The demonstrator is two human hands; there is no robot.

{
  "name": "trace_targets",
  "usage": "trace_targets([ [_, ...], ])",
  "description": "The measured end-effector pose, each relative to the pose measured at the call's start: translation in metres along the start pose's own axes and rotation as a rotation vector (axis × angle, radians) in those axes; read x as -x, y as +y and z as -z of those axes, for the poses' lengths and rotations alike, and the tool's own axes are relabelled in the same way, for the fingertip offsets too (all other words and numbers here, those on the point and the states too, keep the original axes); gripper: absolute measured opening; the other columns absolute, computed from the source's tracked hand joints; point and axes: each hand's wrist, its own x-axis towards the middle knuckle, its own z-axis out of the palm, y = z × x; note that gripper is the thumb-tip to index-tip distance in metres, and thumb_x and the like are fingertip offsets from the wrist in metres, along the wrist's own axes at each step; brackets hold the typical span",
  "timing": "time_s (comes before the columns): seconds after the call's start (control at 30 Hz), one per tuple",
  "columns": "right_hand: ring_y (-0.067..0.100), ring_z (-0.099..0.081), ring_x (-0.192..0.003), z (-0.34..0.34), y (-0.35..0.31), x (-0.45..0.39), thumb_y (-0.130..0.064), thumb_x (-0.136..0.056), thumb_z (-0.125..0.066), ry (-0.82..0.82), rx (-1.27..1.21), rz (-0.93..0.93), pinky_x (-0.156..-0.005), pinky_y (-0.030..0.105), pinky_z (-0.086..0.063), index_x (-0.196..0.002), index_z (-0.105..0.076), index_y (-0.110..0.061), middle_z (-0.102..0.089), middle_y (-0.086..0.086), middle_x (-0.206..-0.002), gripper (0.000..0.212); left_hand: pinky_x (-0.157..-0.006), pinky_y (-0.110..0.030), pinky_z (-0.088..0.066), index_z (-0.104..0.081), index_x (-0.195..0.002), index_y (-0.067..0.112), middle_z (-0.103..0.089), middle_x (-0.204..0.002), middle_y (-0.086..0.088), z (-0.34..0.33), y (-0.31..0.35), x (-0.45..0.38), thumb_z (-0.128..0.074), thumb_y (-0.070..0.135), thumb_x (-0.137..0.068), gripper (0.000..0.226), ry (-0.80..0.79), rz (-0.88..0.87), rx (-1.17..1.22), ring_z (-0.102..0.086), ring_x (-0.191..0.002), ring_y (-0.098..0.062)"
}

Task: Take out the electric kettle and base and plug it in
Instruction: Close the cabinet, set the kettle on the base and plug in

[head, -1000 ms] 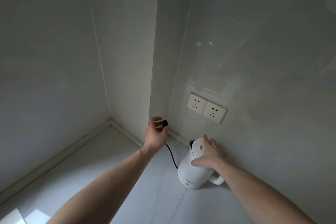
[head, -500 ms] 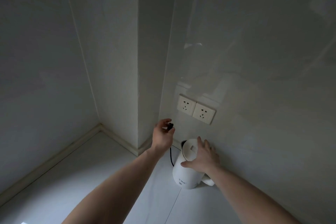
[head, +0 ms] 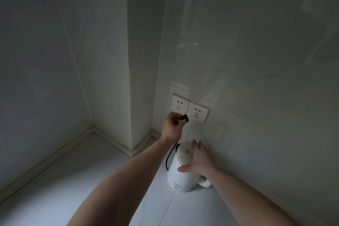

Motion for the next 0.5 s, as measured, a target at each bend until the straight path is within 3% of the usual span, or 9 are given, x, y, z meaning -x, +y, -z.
trace_targets([
  [0.17, 0.027, 0.0, -0.156, 0.011, 0.005, 0.007, -0.07, -0.059, -0.08, -0.038, -0.045, 0.072, -0.125, 0.042, -0.015, -0.16, 0.002, -0.009, -0.006, 0.008, -0.169, 0.144, -0.065, -0.009, -0.046, -0.061, -0.102, 0.018, -0.068, -0.098, 0.002, -0.027, -0.001, -0.008, -0.069, 0.015, -0.092, 0.013, 0.006, 0.03, -0.005, -0.066, -0.083, -0.012],
  [0.5, 0.027, -0.022, -0.152, 0.02, 0.045, 0.017, -0.077, -0.051, -0.08, 0.018, -0.089, 0.021, -0.12, 0.043, -0.028, -0.161, -0.007, -0.016, -0.02, 0.004, -0.166, 0.145, -0.082, -0.025, -0.054, -0.067, -0.101, 0.018, -0.074, -0.102, -0.004, -0.054, -0.008, -0.021, -0.069, 0.015, -0.091, 0.011, 0.032, 0.106, 0.065, -0.07, -0.092, -0.019],
])
